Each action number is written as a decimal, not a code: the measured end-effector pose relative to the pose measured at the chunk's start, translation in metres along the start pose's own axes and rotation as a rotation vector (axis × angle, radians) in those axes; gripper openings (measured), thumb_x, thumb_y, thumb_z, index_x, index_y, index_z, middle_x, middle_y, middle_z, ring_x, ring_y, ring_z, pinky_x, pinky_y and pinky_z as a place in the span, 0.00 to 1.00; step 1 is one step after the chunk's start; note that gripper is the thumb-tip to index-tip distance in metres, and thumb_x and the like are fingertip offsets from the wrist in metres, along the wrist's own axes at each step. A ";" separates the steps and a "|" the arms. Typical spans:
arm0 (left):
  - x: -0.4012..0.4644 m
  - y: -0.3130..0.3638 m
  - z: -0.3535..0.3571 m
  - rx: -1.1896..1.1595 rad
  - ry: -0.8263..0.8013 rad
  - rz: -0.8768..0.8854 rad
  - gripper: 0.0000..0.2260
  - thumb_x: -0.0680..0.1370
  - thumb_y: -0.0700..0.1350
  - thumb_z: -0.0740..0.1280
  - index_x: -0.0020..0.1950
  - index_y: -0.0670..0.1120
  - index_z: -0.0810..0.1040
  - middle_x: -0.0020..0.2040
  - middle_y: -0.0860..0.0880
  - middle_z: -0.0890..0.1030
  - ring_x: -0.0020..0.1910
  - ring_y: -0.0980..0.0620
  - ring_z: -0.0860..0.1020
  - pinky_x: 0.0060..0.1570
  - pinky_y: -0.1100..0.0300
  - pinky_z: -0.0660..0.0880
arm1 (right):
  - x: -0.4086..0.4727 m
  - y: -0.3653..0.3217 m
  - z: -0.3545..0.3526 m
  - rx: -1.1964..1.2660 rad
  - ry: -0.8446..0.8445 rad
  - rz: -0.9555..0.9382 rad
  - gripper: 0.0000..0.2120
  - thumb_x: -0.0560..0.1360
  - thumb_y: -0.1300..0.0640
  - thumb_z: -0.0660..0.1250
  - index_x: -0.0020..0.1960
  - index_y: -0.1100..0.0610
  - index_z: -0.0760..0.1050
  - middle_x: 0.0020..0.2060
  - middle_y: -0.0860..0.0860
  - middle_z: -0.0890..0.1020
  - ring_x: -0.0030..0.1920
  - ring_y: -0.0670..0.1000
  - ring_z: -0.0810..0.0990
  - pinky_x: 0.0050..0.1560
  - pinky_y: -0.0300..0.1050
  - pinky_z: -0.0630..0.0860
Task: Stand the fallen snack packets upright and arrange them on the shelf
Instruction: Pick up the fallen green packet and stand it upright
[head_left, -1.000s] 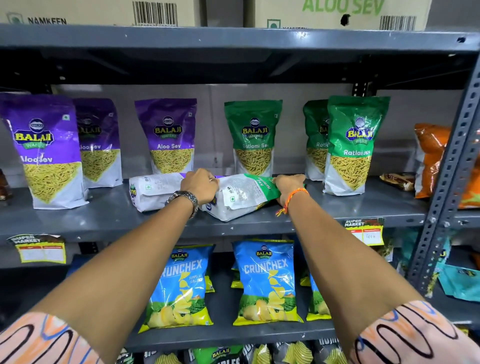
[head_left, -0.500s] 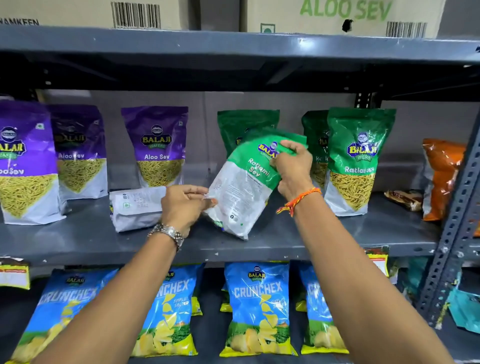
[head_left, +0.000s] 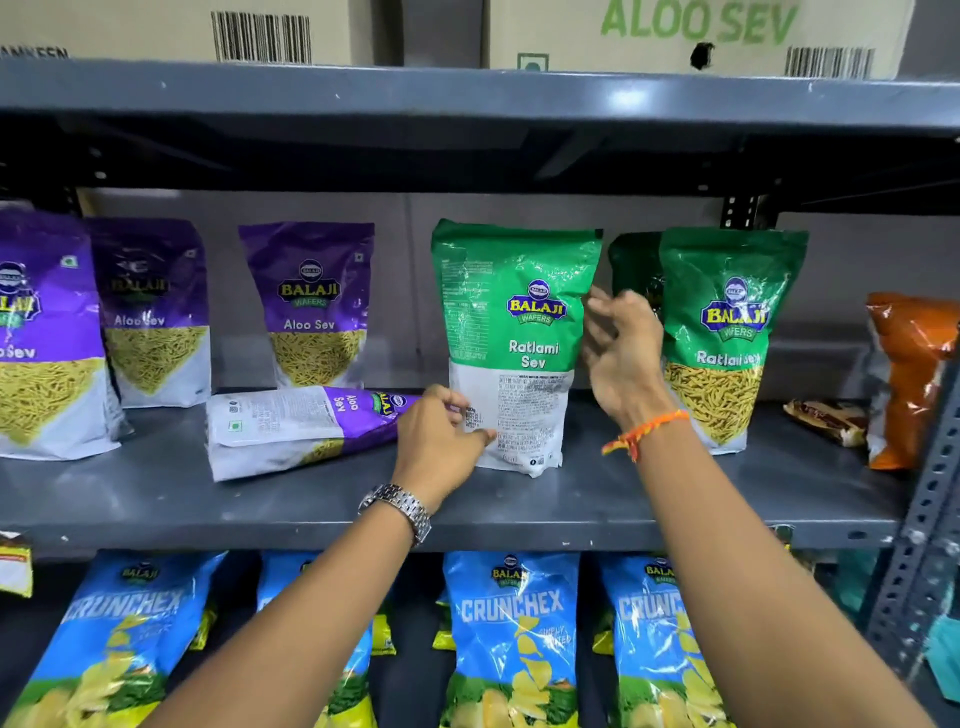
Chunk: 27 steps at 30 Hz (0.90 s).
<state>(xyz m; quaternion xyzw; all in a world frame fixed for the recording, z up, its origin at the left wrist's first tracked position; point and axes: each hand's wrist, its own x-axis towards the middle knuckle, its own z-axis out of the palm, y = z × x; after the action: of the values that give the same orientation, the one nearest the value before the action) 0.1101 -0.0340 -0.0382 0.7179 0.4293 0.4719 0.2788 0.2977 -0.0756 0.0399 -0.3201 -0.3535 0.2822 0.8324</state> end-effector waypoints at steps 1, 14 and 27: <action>-0.003 0.005 0.003 -0.037 -0.018 -0.037 0.19 0.70 0.45 0.80 0.55 0.44 0.77 0.43 0.50 0.78 0.43 0.49 0.78 0.52 0.54 0.79 | -0.002 0.004 -0.009 -0.078 0.035 0.071 0.10 0.70 0.56 0.70 0.51 0.52 0.74 0.49 0.48 0.82 0.46 0.49 0.81 0.46 0.45 0.74; 0.036 -0.002 0.035 -0.429 -0.243 -0.329 0.54 0.59 0.88 0.48 0.71 0.53 0.74 0.73 0.46 0.78 0.69 0.47 0.79 0.72 0.45 0.72 | -0.060 0.051 -0.030 -0.586 -0.161 0.241 0.32 0.77 0.26 0.47 0.48 0.45 0.82 0.47 0.44 0.86 0.50 0.45 0.84 0.59 0.47 0.78; 0.028 0.029 0.036 -0.238 -0.025 -0.064 0.39 0.56 0.70 0.78 0.61 0.51 0.79 0.56 0.52 0.88 0.55 0.49 0.86 0.57 0.47 0.83 | 0.011 0.054 -0.074 -0.851 -0.433 0.358 0.67 0.50 0.57 0.87 0.78 0.57 0.50 0.71 0.56 0.74 0.72 0.58 0.74 0.71 0.59 0.73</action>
<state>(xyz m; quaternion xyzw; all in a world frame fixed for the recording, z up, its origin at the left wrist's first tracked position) 0.1588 -0.0230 -0.0171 0.6715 0.3894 0.5013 0.3823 0.3477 -0.0580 -0.0354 -0.6203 -0.5414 0.3113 0.4745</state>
